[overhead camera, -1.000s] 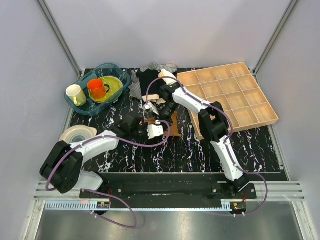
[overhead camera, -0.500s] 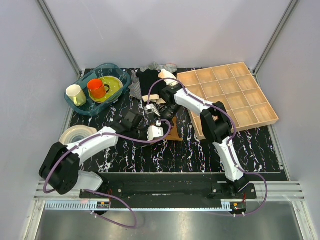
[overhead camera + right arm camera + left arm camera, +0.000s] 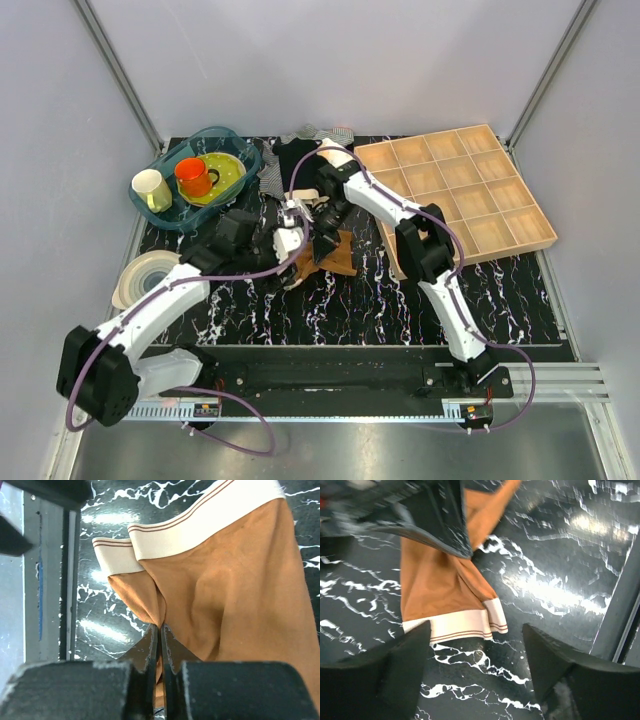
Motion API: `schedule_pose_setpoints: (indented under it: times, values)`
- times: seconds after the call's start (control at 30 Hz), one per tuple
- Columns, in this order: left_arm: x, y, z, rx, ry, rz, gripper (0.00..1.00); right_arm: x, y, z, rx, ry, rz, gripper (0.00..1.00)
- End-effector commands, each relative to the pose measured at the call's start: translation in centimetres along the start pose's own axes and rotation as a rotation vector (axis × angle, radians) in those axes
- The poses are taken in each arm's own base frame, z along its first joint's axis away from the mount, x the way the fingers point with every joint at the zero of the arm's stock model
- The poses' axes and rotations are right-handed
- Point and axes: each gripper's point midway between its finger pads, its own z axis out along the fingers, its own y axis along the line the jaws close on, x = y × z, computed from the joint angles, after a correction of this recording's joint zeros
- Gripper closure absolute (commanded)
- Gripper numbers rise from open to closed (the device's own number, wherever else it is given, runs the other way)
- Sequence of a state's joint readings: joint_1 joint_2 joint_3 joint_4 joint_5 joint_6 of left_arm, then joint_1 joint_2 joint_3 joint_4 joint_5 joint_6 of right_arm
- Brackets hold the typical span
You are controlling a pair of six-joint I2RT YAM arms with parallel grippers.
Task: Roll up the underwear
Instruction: Fold the underwear at the center of the board.
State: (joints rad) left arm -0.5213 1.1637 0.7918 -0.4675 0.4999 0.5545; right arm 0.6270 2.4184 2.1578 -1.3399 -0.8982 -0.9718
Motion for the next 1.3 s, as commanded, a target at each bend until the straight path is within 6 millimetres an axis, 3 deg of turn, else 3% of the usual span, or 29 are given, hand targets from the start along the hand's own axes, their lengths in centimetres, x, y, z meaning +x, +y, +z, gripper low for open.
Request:
schedule_pose_setpoints:
  times: [0.0,0.07,0.2,0.3,0.37,0.4,0.5,0.57,0.7,0.83,1.27]
  values:
    - [-3.0,1.5,-1.2,-0.081,-0.148,-0.055,0.16,1.1,1.6,-0.8,-0.049,0.063,0.130,0.93]
    - [-2.6,1.8,-0.9,-0.092,-0.136,-0.081,0.11,1.0,0.8,-0.7,-0.034,0.067,0.141,0.93]
    - [-1.4,3.0,-0.4,-0.129,-0.075,-0.121,0.10,1.0,0.1,-0.5,-0.035,0.075,0.169,0.93]
    - [-0.5,3.7,0.2,-0.136,-0.050,-0.070,0.07,0.4,0.3,-0.7,-0.043,0.063,0.162,0.93]
    - [-1.1,5.2,0.2,-0.186,-0.083,-0.095,0.06,0.6,0.6,-0.8,-0.053,0.066,0.165,0.93]
    - [-1.9,7.1,-0.8,-0.242,-0.119,-0.130,0.08,0.5,0.8,-1.0,-0.055,0.063,0.151,0.93]
    - [-2.5,10.2,-3.2,-0.329,-0.202,-0.342,0.09,1.3,1.6,-1.2,-0.071,0.071,0.143,0.93]
    - [-2.6,11.6,-4.6,-0.351,-0.253,-0.462,0.10,2.2,1.7,-0.8,-0.076,0.079,0.151,0.93]
    - [-1.8,12.3,-4.7,-0.317,-0.287,-0.600,0.18,2.3,2.3,-0.9,-0.063,0.069,0.117,0.93]
    - [-1.1,12.2,-2.1,-0.194,-0.234,-0.718,0.38,3.0,2.3,-0.8,-0.034,0.069,0.088,0.93]
    - [-2.1,9.7,4.5,0.062,-0.183,-0.858,0.51,3.7,3.3,-1.1,0.026,0.073,-0.001,0.93]
